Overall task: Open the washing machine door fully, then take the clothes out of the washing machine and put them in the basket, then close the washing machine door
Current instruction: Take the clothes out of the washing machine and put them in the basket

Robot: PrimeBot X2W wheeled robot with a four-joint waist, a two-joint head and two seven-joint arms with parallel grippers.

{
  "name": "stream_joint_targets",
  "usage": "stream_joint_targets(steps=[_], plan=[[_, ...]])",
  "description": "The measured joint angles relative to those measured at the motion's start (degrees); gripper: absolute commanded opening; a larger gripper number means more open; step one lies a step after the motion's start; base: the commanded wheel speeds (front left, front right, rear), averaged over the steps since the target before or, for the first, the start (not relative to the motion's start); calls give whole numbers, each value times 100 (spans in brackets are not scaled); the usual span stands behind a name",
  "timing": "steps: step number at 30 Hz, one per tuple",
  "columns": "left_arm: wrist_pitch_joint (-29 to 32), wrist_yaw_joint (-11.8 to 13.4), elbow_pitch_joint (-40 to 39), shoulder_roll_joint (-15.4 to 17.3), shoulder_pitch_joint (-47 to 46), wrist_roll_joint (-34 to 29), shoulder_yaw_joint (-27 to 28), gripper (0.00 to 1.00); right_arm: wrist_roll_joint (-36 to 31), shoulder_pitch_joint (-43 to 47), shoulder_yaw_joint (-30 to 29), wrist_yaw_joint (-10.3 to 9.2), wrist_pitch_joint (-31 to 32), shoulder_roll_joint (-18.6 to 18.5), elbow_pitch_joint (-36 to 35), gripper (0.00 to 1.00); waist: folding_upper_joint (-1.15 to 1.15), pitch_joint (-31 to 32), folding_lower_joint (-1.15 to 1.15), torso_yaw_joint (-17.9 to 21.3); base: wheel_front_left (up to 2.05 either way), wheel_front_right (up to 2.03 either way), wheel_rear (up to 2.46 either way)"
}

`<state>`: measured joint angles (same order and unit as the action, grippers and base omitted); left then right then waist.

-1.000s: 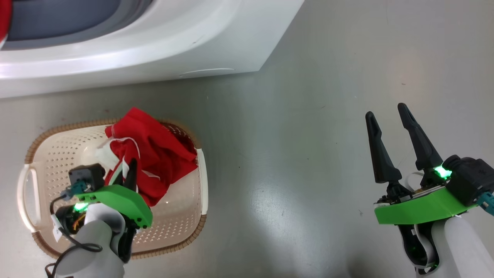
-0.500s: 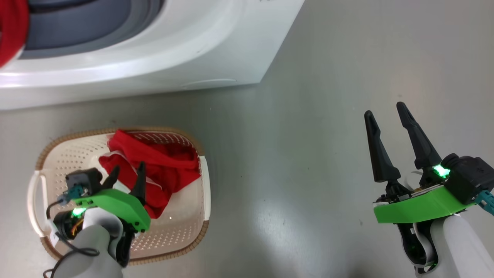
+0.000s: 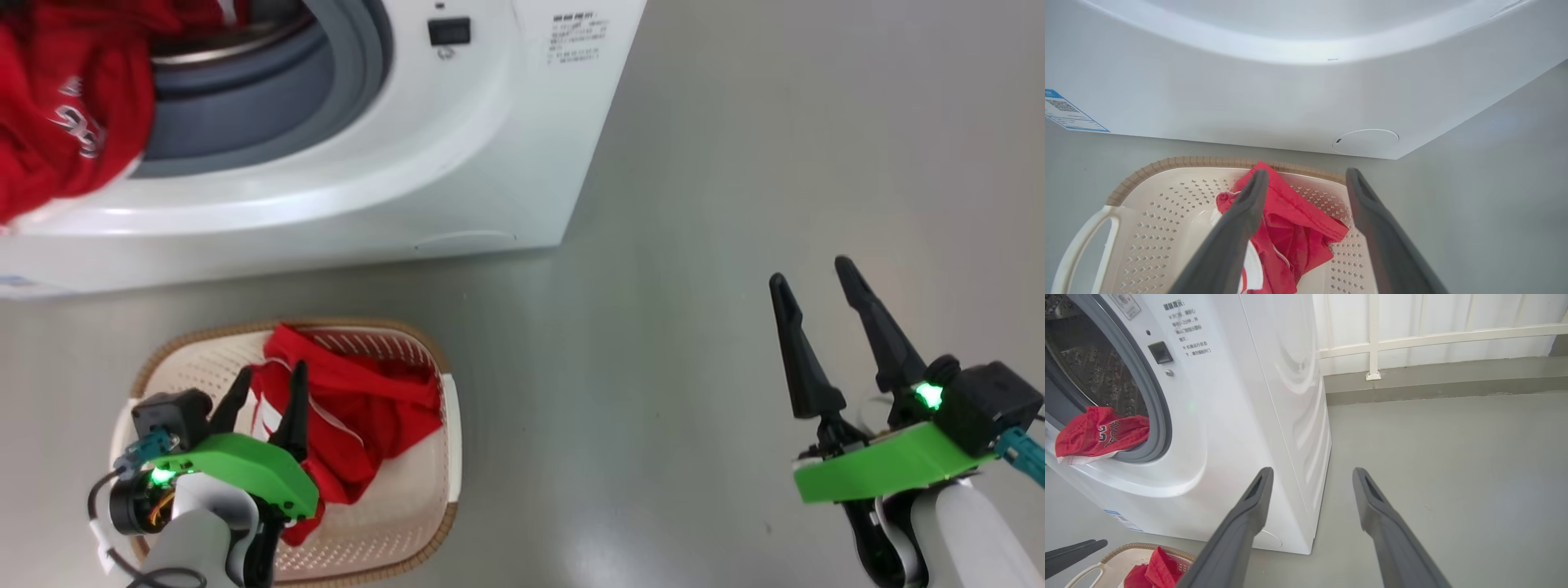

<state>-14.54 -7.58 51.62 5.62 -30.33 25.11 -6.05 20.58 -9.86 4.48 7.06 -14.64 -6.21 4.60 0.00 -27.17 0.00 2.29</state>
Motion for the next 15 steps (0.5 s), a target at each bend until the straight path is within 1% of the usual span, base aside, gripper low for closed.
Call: stream_joint_targets(steps=[15], plan=[[0, 1, -1481, -5, 912, -555, 381, 100, 57, 534, -10, 0, 0, -25, 156, 100, 0, 999, 0, -155, 0, 0, 0]])
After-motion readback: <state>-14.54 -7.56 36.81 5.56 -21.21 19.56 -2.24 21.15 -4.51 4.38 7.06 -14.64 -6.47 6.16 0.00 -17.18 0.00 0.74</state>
